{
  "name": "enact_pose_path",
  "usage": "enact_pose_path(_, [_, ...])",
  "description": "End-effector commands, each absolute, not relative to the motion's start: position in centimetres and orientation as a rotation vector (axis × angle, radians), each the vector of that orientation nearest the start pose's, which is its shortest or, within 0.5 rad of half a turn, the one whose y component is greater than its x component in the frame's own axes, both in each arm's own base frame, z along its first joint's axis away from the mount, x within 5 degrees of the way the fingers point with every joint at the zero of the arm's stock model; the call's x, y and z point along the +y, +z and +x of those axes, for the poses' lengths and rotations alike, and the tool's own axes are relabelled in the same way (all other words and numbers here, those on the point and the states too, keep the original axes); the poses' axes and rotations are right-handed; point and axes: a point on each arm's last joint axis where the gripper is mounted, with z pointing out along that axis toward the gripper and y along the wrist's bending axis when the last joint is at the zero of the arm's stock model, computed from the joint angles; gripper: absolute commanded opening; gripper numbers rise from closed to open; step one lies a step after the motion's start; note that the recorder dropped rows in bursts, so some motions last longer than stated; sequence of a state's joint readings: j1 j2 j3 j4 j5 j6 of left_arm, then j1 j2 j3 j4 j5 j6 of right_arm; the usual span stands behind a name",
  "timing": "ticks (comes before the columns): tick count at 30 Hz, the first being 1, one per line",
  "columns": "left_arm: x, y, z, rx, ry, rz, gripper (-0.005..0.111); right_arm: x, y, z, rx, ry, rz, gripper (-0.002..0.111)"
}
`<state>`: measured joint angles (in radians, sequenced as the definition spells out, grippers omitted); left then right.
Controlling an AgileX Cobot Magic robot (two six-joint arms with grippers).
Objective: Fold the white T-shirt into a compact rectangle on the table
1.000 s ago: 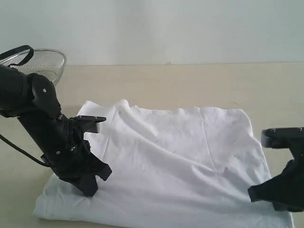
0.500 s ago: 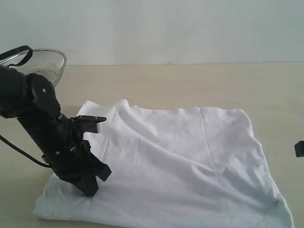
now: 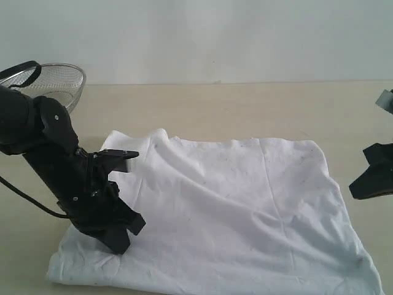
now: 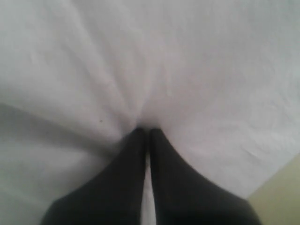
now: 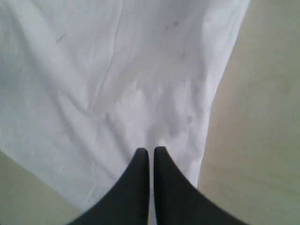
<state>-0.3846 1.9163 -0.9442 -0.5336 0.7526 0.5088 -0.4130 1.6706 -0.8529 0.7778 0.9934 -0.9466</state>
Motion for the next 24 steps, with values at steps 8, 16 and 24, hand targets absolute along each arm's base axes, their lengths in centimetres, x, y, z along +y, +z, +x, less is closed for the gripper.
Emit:
enact_pose_path(8, [-14.6,9.9,27.4,3.037,-0.536,0.740,0.005,-7.3,16.7,28.4,2.702,0.653,0.026,0.041])
enact_pose_path(16, [-14.6,9.9,27.4,3.037,-0.536,0.740,0.005,-7.3,16.0,28.4,2.726,0.667,0.057,0.070])
enact_pose_path(24, [-14.6,9.9,27.4,3.034,-0.532,0.741,0.005,-7.1,12.5,28.8,2.792,0.813,0.150,0.070])
